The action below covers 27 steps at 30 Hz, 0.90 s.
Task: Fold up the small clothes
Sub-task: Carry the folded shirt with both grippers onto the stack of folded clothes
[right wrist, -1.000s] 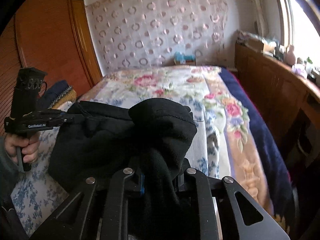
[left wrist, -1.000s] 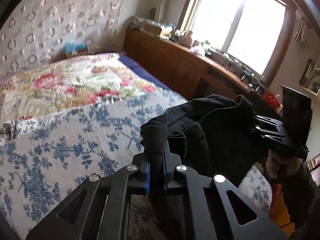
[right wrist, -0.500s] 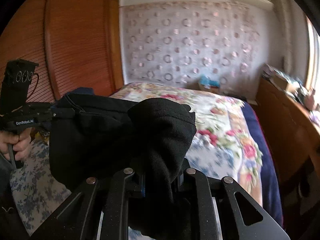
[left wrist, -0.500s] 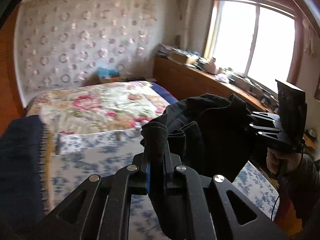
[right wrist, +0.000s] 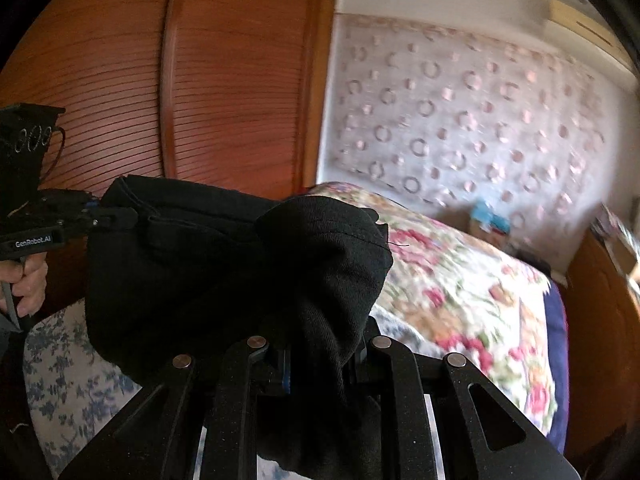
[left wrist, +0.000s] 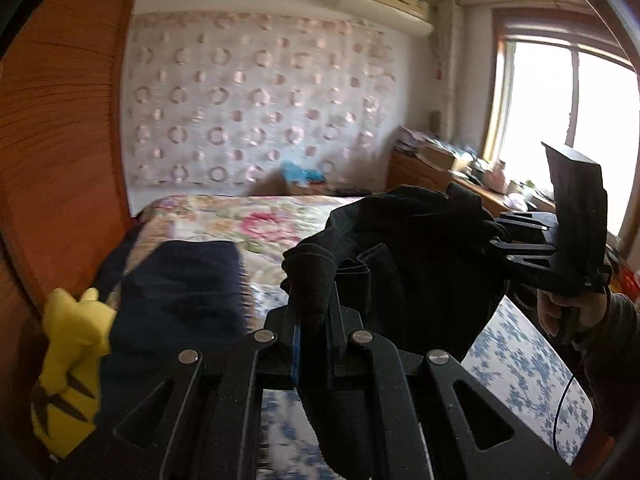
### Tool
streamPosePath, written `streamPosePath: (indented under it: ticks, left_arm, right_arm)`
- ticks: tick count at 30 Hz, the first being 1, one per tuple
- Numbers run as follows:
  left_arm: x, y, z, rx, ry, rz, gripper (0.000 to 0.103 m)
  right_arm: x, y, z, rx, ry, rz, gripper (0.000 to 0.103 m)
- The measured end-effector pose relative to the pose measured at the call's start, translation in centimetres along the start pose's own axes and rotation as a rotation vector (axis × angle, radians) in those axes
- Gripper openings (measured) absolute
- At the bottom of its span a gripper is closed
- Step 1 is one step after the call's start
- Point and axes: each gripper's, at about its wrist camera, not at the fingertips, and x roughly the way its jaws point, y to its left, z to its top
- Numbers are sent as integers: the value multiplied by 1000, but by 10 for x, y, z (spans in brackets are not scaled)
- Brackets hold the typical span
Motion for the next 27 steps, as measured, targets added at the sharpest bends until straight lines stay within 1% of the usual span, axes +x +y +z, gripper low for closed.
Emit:
streamPosePath:
  ticks: [4,6,9,13,14,16,19,21,23,24,25,26,27]
  left_arm:
    - [-9,22,-4,-24,-30,68,9]
    - [-15,36,-10,-56,-48,95,9]
    - [-23,54,-24,-98,-69,144,9]
    - [-29,83,-48,-165,-84,215,9]
    - [-27,90,-56,-186,-79,239,9]
    - [-24,103,-68,-220,-56,252,9]
    - [-15,120,-90,-267,-12,279,9]
    - [-11,126,-96,-276,9,289,9]
    - [-10,131,-102,-279,29,304,9]
    - [-10,132,-103,-282,33,308,9]
    - [-10,133,-104,-286,34,310,9]
    - [-10,136,-106,-291,38,306,9]
    - [-11,136,-107,-291,39,308,9]
  right_arm:
    - [27,0,27,-79,-2,39,18]
    - [38,3,40,-118,-5,56,18]
    - [52,12,57,-193,-7,89,18]
    - [86,31,80,-288,5,146,18]
    - [98,36,86,-312,11,171,18]
    - [121,45,95,-334,23,215,18]
    - [153,58,103,-378,41,240,18]
    - [174,58,107,-371,55,262,19]
    - [190,50,107,-326,77,273,23]
    - [197,47,109,-294,77,267,26]
    - [199,47,110,-252,68,251,40]
    - [205,40,113,-187,63,233,50]
    - [206,34,112,-145,59,226,51]
